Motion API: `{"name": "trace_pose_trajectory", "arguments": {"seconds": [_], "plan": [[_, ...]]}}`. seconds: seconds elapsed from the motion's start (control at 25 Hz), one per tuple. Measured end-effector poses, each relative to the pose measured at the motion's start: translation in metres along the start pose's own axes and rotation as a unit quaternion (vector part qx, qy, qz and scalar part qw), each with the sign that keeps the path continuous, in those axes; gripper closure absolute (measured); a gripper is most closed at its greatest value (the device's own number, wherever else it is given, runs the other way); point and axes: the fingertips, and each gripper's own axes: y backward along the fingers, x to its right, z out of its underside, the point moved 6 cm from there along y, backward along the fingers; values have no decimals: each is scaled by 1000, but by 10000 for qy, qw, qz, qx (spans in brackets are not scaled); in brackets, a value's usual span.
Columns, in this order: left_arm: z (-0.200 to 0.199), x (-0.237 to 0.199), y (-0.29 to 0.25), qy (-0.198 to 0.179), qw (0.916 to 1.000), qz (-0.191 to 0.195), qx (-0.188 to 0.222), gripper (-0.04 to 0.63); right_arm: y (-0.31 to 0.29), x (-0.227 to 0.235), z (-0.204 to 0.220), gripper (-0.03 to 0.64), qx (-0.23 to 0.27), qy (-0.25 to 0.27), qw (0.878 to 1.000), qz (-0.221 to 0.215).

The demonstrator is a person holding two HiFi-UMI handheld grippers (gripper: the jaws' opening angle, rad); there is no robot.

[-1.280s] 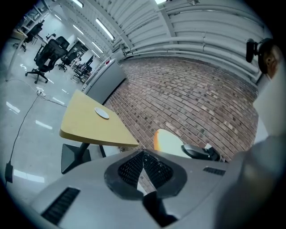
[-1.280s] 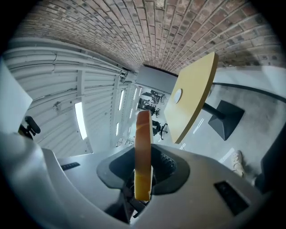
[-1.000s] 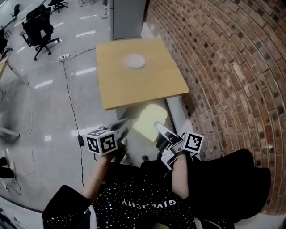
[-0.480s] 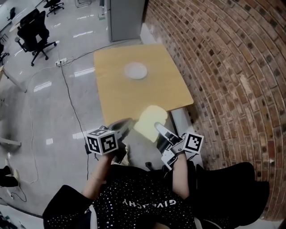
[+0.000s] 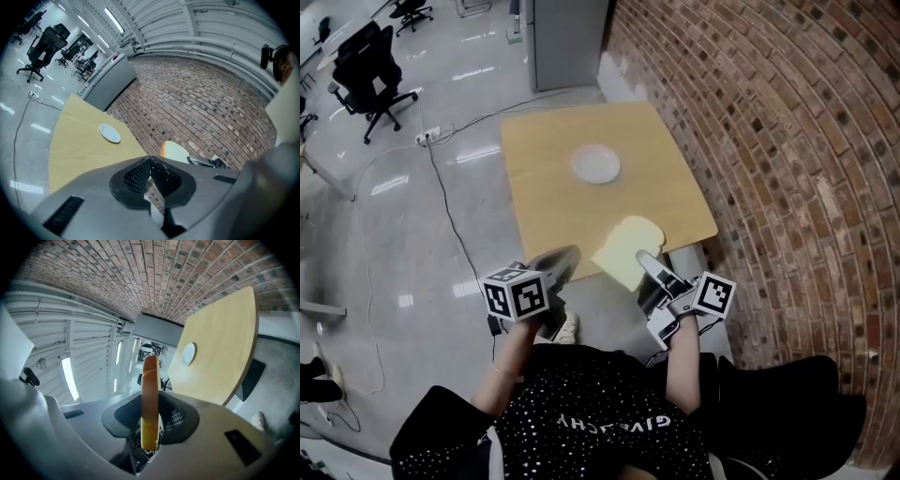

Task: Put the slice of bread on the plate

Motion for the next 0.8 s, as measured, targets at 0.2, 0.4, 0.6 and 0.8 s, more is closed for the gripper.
{"name": "trace_pose_trajectory", "arguments": {"seconds": [0.2, 0.4, 0.6, 0.8], "plan": [[-16, -18, 0, -8, 10000, 58, -11, 583, -26, -2, 1, 520, 8, -96, 9999, -105], [-15, -27, -1, 73, 9999, 96, -28, 583, -36, 5, 5, 520, -91, -138, 9998, 52], [-10, -38, -7, 257, 9996, -8, -89, 583, -41, 14, -4, 520, -122, -221, 9995, 188], [-20, -50, -25, 368, 9992, -139, -64, 583, -56, 26, -24, 520, -254, -309, 9989, 250]]}}
